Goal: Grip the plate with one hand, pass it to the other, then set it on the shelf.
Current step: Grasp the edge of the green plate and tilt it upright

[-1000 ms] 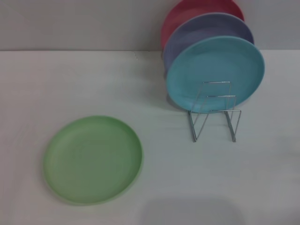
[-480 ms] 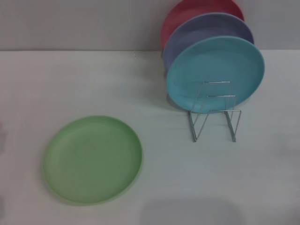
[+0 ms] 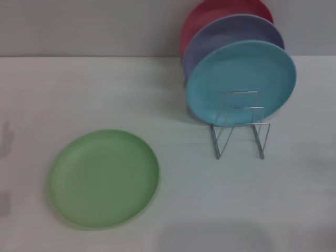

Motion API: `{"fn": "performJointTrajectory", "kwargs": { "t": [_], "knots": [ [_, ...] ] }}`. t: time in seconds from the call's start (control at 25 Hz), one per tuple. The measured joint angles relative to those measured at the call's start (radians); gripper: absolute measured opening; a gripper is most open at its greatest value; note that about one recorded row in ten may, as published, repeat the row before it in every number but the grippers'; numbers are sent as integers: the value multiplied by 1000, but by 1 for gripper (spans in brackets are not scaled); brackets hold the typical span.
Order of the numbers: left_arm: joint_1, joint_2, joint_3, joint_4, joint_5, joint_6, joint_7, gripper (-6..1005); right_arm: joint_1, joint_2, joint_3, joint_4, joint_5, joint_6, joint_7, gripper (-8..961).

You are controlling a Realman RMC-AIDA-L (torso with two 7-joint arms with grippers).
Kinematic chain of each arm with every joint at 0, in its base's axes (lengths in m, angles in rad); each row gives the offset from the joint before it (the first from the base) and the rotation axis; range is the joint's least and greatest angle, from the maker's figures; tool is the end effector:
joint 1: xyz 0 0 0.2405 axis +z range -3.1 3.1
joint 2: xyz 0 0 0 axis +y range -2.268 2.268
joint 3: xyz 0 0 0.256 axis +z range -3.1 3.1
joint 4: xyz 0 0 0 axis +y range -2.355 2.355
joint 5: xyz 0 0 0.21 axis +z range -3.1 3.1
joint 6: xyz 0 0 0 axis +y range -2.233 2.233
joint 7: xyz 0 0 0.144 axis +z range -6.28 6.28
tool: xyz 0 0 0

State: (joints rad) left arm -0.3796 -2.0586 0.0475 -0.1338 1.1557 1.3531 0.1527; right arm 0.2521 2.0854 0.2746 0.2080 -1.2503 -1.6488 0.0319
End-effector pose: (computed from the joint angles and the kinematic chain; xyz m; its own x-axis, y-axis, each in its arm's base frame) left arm -0.3720 0.2880 0.0208 0.8591 -0.0628 0.5080 0.5114 0.1448 -0.8470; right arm 0.3742 0.2309 0.0490 0.7003 0.3230 -0.6366 -0.7117 0.3856 -0.5872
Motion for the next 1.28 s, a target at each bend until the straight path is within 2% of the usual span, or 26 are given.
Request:
{"fn": "performJointTrajectory", "kwargs": {
  "t": [0.28,0.64,0.76,0.84,0.88,0.92,0.96,1.0,1.04,1.08,1.12,1.16,1.24,1.28],
  "knots": [
    [-30,1,-43,-13,1,-44,49,787,5,-1,0,1,0,0,1,743],
    [-86,18,-69,-34,3,-110,77,786,13,-2,1,-1,0,7,2,742],
    [-108,60,-79,-110,1,-128,130,786,16,-2,2,-3,0,13,2,742],
    [-110,135,-145,-274,8,-124,253,786,17,-2,1,-4,0,16,2,742],
    [-101,198,-208,-416,17,-125,362,786,17,-2,1,-5,0,21,2,742],
    [-101,198,-208,-416,17,-125,362,787,18,-2,0,-5,0,26,2,742],
    [-70,294,-312,-637,51,-146,541,787,20,-2,0,-6,1,32,2,742],
    [-70,294,-312,-637,51,-146,541,787,21,-2,0,-9,2,39,2,742],
    [-51,324,-360,-712,77,-161,591,787,22,-2,1,-13,3,47,2,742],
    [-5,356,-448,-814,150,-207,654,787,23,-2,1,-15,3,54,2,741],
    [20,363,-492,-846,187,-239,671,787,24,-2,2,-17,3,60,2,741],
    [98,369,-636,-929,304,-361,723,787,26,-2,1,-18,3,65,2,741],
    [172,347,-781,-996,401,-485,774,787,26,-2,0,-18,3,68,2,741],
    [219,321,-885,-1036,475,-577,810,787,26,-2,1,-19,3,70,2,741]
  ]
}}
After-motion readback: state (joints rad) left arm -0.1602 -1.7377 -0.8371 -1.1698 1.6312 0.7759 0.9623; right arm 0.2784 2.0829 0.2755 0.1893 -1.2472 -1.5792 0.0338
